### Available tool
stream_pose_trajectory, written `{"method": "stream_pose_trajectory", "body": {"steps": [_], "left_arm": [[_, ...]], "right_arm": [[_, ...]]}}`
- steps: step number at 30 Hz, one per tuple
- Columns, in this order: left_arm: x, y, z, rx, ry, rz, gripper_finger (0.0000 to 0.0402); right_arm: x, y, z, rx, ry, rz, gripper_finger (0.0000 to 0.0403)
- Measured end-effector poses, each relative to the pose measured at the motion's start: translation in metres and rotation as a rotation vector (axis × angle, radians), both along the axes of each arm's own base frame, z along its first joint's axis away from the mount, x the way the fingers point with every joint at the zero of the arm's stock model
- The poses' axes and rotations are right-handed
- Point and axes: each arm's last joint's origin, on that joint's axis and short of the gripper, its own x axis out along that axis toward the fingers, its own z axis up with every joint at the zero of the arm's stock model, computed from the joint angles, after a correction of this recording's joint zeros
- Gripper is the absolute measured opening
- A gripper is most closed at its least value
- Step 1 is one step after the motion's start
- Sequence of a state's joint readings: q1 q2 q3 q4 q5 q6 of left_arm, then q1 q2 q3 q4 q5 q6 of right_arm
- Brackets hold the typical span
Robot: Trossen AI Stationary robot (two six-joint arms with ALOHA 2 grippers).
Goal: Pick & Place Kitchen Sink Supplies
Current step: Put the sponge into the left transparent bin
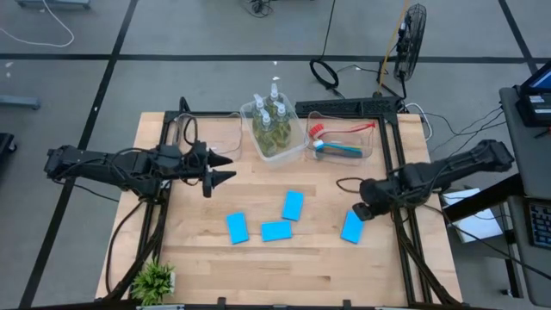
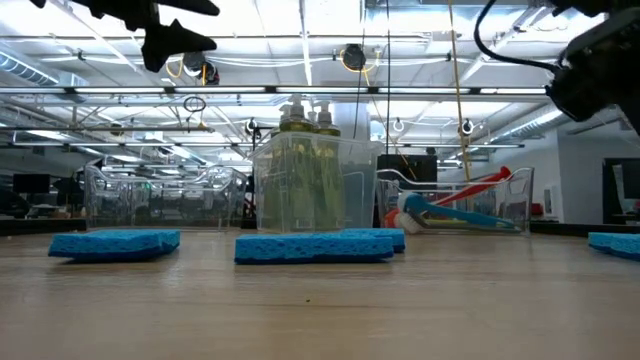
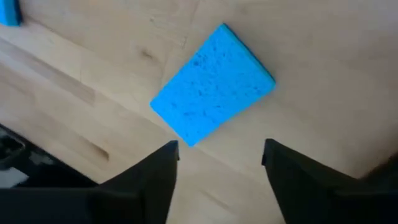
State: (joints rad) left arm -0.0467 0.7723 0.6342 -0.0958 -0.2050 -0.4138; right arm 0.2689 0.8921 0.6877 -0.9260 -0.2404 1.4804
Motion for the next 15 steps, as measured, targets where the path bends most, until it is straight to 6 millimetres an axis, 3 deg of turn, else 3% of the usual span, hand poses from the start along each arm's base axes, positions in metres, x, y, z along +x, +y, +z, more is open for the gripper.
{"method": "stream_pose_trajectory", "body": {"steps": [7,15], "left_arm": [[-0.001,0.000,-0.003,0.017,0.040,0.000,0.0251],[-0.001,0.000,-0.003,0.047,0.044,-0.007,0.0251]], "right_arm": [[0.000,0.013,-0.018,0.035,-0.003,-0.127,0.0274],[-0.006,0.021,-0.035,0.021,0.077,-0.259,0.0273]]}}
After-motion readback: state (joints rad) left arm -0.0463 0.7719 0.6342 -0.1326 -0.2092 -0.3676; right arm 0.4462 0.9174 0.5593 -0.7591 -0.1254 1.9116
